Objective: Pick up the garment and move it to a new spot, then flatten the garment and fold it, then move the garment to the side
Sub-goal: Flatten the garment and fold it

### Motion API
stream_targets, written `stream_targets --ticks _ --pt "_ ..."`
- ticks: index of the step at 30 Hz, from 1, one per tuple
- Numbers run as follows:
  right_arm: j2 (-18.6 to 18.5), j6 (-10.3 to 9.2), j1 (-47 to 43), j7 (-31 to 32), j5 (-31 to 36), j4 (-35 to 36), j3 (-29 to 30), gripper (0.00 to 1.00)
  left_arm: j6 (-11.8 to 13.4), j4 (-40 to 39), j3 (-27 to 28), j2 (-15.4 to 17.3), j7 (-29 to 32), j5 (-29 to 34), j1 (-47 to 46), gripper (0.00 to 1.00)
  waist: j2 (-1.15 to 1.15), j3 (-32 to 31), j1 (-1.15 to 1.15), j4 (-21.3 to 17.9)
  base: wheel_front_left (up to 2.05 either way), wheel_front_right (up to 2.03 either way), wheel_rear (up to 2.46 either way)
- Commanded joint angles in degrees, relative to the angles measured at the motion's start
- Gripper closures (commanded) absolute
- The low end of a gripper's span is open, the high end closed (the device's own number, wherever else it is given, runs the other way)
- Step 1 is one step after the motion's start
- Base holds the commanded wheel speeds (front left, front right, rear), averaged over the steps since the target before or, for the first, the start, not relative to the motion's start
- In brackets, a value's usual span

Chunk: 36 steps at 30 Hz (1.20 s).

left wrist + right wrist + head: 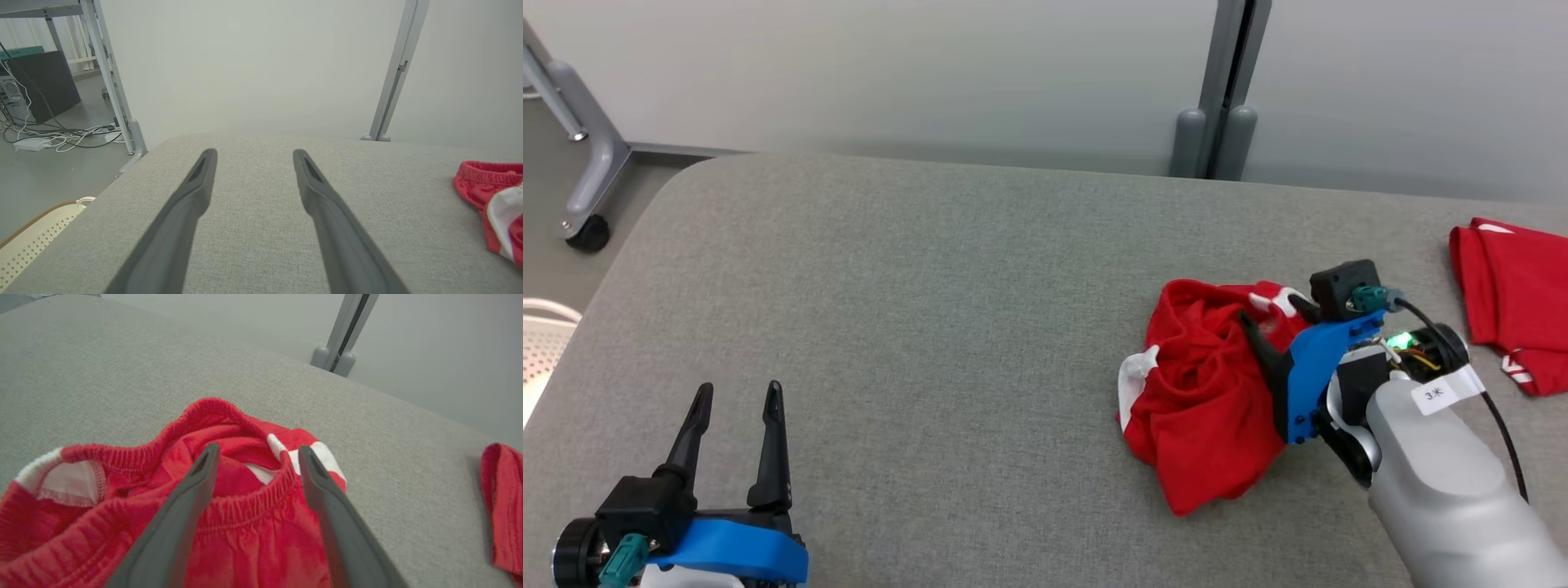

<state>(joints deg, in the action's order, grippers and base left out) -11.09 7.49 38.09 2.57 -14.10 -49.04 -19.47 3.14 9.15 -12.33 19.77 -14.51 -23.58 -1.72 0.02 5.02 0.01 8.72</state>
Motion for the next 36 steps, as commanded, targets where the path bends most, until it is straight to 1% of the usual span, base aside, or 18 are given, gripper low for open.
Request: stream_targets --ticks 1,4,5,6,7,10,13,16,19,21,24,25,26,27,31,36 --pt "0.3 0.01 1.2 0.5 -0.8 -2.0 -0.6 0.0 -0.2 0.2 -0.1 -0.1 -0.3 0.3 -1.1 0.0 -0.02 0.7 -0.01 0.6 0.0 0.0 0.0" --pt "0.8 0.01 2.8 0.7 -1.9 -6.8 -1.7 0.0 -0.4 0.8 -0.1 -0.5 -0.4 0.5 -1.4 0.0 -0.02 1.0 -0.01 0.9 0.0 0.0 0.0" --pt "1.2 0.01 2.9 0.7 -2.5 -8.1 -2.1 0.57 -0.4 0.9 -0.1 -0.6 -0.5 0.5 -1.6 0.0 -0.02 1.0 -0.01 0.9 0.0 0.0 0.0" --pt "1.4 0.01 3.1 0.4 -3.5 -9.0 -2.1 0.84 -0.4 1.1 0.0 -0.7 -0.5 0.5 -1.7 0.0 -0.02 1.0 -0.01 0.8 0.0 0.0 0.0" --pt "1.3 0.01 3.4 0.1 -4.2 -9.9 -2.1 1.0 -0.4 1.2 0.1 -0.8 -0.5 0.6 -1.8 0.0 -0.02 0.9 -0.01 0.7 0.0 0.0 0.0" --pt "1.2 0.01 4.0 -1.9 -5.4 -11.7 -2.9 1.0 -0.4 1.6 0.4 -1.0 -0.6 0.7 -1.8 0.0 -0.02 0.4 -0.01 0.3 0.0 0.0 0.0" --pt "1.6 0.01 4.0 -6.2 -7.1 -11.5 -3.0 1.0 -0.5 1.7 0.7 -1.1 -0.7 0.8 -1.3 0.0 -0.02 -0.4 -0.01 0.0 0.0 0.0 0.0" --pt "3.0 0.01 3.1 -10.5 -8.9 -9.5 -4.4 1.0 -0.5 1.7 1.1 -1.2 -0.7 0.9 -0.5 0.0 -0.02 -1.2 -0.01 -0.4 0.0 0.0 0.0" --pt "4.5 0.01 1.7 -13.1 -11.8 -6.3 -6.4 1.0 -0.4 1.8 1.5 -1.3 -0.7 0.9 0.4 0.0 -0.02 -2.3 -0.01 -0.8 0.0 0.0 0.0" --pt "4.6 0.01 0.6 -13.5 -13.4 -4.5 -7.7 1.0 -0.3 1.6 1.7 -1.3 -0.7 1.0 0.7 0.0 -0.02 -2.7 -0.01 -1.1 0.0 0.0 0.0" --pt "3.4 0.01 -0.5 -14.0 -15.2 -2.2 -9.3 1.0 -0.3 1.3 1.9 -1.4 -0.7 0.9 1.6 0.0 -0.02 -3.4 -0.01 -1.4 0.0 0.0 0.0" --pt "3.1 0.01 -0.9 -14.4 -15.5 -1.4 -9.5 0.83 -0.3 1.2 2.0 -1.4 -0.7 1.0 1.8 0.0 -0.02 -3.6 -0.01 -1.5 0.0 0.0 0.0" --pt "2.8 0.01 -1.6 -15.0 -15.9 -0.5 -9.6 0.47 -0.2 1.0 2.2 -1.5 -0.7 1.0 1.9 0.0 -0.02 -3.8 -0.01 -1.7 0.0 0.0 0.0" --pt "2.4 0.02 -2.4 -15.4 -16.4 0.4 -9.5 0.0 -0.1 0.8 2.4 -1.5 -0.7 0.9 2.2 0.0 -0.02 -4.1 -0.01 -1.9 0.0 0.0 0.0" --pt "-0.5 0.01 -6.1 -17.1 -17.1 3.9 -7.0 0.0 0.2 0.5 3.3 -1.4 -0.7 0.9 3.6 0.0 -0.02 -5.3 -0.01 -2.8 0.0 0.0 0.0" --pt "-4.3 0.01 -12.2 -17.8 -14.4 9.9 -0.6 0.0 0.6 -0.3 4.4 -1.1 -0.7 0.8 5.5 0.0 -0.02 -6.2 -0.01 -4.3 0.0 0.0 0.0"
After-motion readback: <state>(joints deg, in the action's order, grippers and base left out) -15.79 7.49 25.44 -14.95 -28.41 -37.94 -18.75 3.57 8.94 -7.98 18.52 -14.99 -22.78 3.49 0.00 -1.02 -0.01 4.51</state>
